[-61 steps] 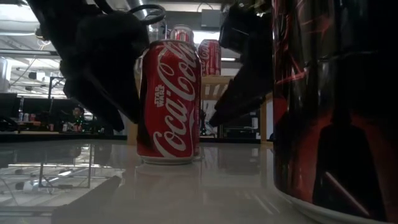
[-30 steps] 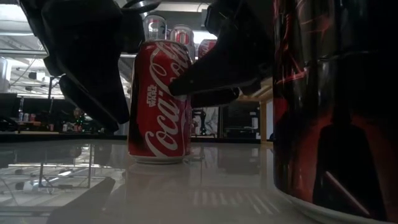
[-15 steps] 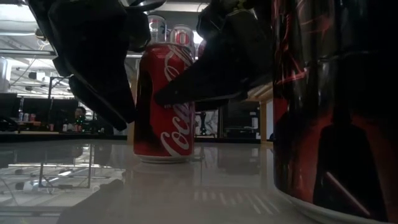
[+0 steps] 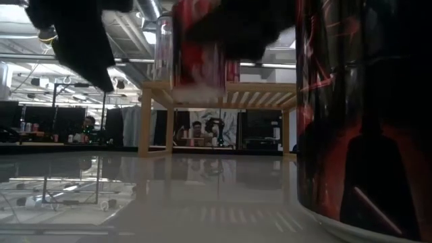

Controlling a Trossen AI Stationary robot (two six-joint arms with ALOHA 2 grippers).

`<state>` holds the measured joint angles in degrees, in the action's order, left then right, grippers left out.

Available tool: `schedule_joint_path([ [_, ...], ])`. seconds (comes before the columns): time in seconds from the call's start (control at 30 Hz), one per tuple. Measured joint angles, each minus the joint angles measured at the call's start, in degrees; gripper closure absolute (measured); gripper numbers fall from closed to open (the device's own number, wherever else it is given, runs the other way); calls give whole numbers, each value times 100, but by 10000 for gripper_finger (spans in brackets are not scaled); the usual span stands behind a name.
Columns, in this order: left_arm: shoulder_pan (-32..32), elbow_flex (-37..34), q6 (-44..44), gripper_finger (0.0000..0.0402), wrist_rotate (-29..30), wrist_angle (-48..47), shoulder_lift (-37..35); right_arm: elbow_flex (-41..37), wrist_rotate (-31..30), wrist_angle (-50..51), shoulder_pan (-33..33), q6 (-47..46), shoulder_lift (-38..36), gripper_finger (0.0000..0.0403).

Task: Place canned beverage on shelf
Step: Put the red soda can on the shelf

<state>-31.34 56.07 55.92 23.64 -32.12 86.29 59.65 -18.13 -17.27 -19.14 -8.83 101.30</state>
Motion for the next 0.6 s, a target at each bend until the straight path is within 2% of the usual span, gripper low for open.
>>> schedule_joint_path([
  [0.17, -198, 2, 107, 79, 232, -378, -439, 436, -1207, 1344, 55, -199, -942, 139],
  [0.27, -243, 2, 143, 79, 327, -478, -534, 849, -1705, 2338, 275, -486, -1289, 139],
  [0.43, -249, 2, -27, 79, 342, -492, -539, 1687, -2037, 3551, 943, -791, -1382, 139],
  [0.6, -249, 2, -172, 79, 340, -497, -539, 1887, -2023, 3661, 1561, -790, -1332, 139],
])
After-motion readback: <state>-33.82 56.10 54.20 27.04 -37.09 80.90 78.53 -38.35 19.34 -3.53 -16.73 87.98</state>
